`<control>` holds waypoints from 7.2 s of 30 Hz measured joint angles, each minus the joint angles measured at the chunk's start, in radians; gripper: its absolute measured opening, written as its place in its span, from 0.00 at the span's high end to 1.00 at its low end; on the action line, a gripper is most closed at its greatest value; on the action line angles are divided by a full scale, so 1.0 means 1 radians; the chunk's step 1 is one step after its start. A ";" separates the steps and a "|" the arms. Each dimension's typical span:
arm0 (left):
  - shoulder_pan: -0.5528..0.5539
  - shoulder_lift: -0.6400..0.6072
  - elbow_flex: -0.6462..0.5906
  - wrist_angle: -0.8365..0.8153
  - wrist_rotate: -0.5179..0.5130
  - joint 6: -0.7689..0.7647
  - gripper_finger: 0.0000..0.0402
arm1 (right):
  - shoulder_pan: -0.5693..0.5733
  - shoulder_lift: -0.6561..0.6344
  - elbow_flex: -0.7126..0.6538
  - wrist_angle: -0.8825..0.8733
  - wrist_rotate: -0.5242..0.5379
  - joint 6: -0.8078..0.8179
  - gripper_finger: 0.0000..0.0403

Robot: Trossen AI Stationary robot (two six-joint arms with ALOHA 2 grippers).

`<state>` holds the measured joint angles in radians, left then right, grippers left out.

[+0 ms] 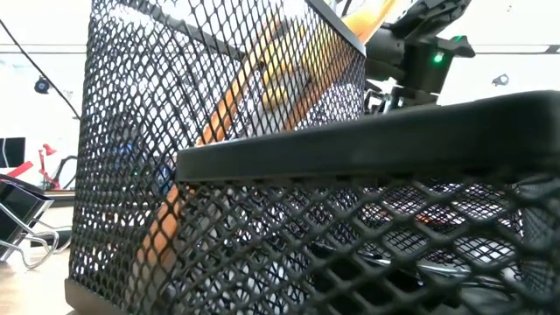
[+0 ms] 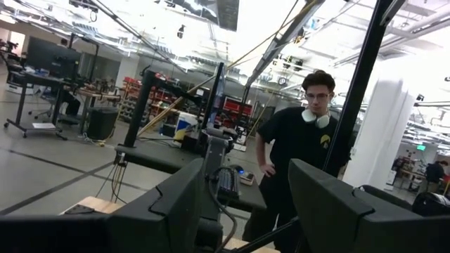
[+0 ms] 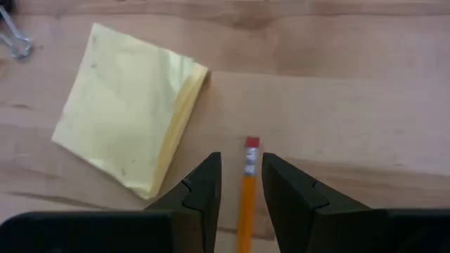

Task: Pick and place office supplies into organizer
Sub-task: Put the pencil into the desk organizer, then put the sticky note into the desk organizer

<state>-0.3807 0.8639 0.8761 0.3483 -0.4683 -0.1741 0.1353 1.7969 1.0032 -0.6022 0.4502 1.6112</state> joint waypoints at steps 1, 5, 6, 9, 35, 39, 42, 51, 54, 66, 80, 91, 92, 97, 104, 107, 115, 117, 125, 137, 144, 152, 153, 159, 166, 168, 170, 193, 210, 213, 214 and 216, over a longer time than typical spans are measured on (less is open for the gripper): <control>0.000 0.000 0.000 -0.001 0.000 0.000 0.52 | -0.005 0.000 -0.003 -0.001 -0.001 -0.001 0.77; 0.000 0.000 0.000 0.000 0.000 0.000 0.52 | -0.026 0.004 -0.005 0.005 -0.028 -0.049 0.77; 0.000 0.000 0.000 0.000 0.000 0.000 0.52 | -0.031 0.009 -0.006 0.010 -0.037 -0.063 0.77; 0.000 0.000 0.000 0.000 0.000 -0.001 0.52 | -0.038 0.033 -0.009 0.012 -0.057 -0.070 0.77; 0.000 -0.001 -0.002 0.000 0.000 -0.001 0.52 | -0.043 0.038 -0.006 0.033 -0.079 -0.096 0.97; 0.000 -0.001 -0.006 -0.001 0.000 -0.001 0.52 | -0.044 0.015 0.005 -0.046 -0.046 -0.097 0.97; 0.000 -0.001 -0.014 -0.001 0.000 -0.001 0.52 | -0.047 -0.007 0.017 -0.068 -0.025 -0.106 0.97; 0.000 -0.001 -0.019 -0.002 0.000 0.001 0.52 | -0.047 -0.068 0.060 -0.131 0.042 -0.149 0.97; 0.000 -0.001 -0.019 -0.014 0.000 0.005 0.52 | -0.046 -0.110 0.100 -0.166 0.105 -0.177 0.97; 0.000 -0.001 -0.019 -0.103 -0.001 0.004 0.52 | -0.026 -0.225 0.337 -0.319 0.322 -0.347 0.97; 0.000 -0.052 -0.016 -0.078 -0.014 -0.002 0.52 | 0.178 -0.235 0.519 -0.228 0.630 -0.421 0.97; 0.000 -0.079 -0.016 -0.082 -0.019 0.005 0.52 | 0.405 -0.148 0.516 0.092 0.902 -0.633 0.97; 0.000 -0.080 -0.016 -0.080 -0.019 0.005 0.52 | 0.420 -0.133 0.516 0.129 0.919 -0.662 0.97; 0.000 -0.079 -0.016 -0.081 -0.019 0.002 0.52 | 0.505 -0.093 0.515 0.350 0.961 -0.846 0.97; 0.000 -0.053 -0.016 -0.081 -0.019 -0.003 0.52 | 0.601 -0.046 0.515 0.682 0.987 -1.134 0.97; 0.000 -0.041 -0.016 -0.082 -0.020 -0.004 0.52 | 0.608 -0.012 0.517 0.802 0.978 -1.220 0.97; 0.000 -0.032 -0.012 -0.074 -0.019 -0.006 0.52 | 0.580 0.125 0.515 1.091 0.862 -1.327 0.97; 0.000 -0.042 -0.011 -0.075 -0.019 -0.006 0.52 | 0.578 0.155 0.515 1.182 0.846 -1.358 0.97; 0.000 -0.088 -0.009 -0.070 -0.019 -0.005 0.52 | 0.566 0.286 0.568 1.264 0.856 -1.381 0.97; 0.000 -0.132 0.009 -0.069 -0.018 -0.030 0.52 | 0.556 0.380 0.571 1.252 0.918 -1.319 0.97; 0.000 -0.114 0.008 -0.070 -0.016 -0.032 0.52 | 0.553 0.380 0.558 0.999 0.889 -1.058 0.97; 0.000 -0.095 0.007 -0.076 -0.016 -0.032 0.52 | 0.553 0.380 0.525 0.768 0.870 -0.781 0.97; 0.000 -0.093 0.008 -0.076 -0.016 -0.032 0.52 | 0.552 0.380 0.520 0.756 0.858 -0.756 0.97; 0.000 -0.094 0.007 -0.072 -0.018 -0.054 0.52 | 0.551 0.380 0.496 0.735 0.846 -0.727 0.97; 0.000 -0.087 0.006 -0.079 -0.034 -0.055 0.52 | 0.546 0.378 0.483 0.743 0.817 -0.778 0.90; 0.000 -0.085 0.005 -0.079 -0.038 -0.055 0.52 | 0.547 0.379 0.494 0.743 0.810 -0.821 0.86; 0.000 -0.081 0.006 -0.080 -0.039 -0.055 0.52 | 0.547 0.379 0.495 0.744 0.805 -0.836 0.81; 0.000 -0.066 0.002 -0.079 -0.050 -0.055 0.52 | 0.551 0.313 0.782 0.755 0.988 -1.333 0.60; 0.000 -0.099 0.002 -0.123 -0.094 -0.017 0.52 | 0.307 -0.059 0.849 0.152 0.713 -0.892 0.60; 0.000 -0.124 0.001 -0.144 -0.117 -0.001 0.52 | 0.209 -0.092 0.848 -0.115 0.441 -0.673 0.60; 0.000 -0.130 0.000 -0.147 -0.117 -0.001 0.52 | 0.178 -0.092 0.847 -0.172 0.359 -0.647 0.60; 0.000 -0.147 0.000 -0.155 -0.117 0.013 0.52 | 0.120 -0.086 0.849 -0.262 0.211 -0.672 0.60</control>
<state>-0.3805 0.7168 0.8761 0.1936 -0.5850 -0.1614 0.2556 1.7104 1.8525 -0.8639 0.6616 0.9391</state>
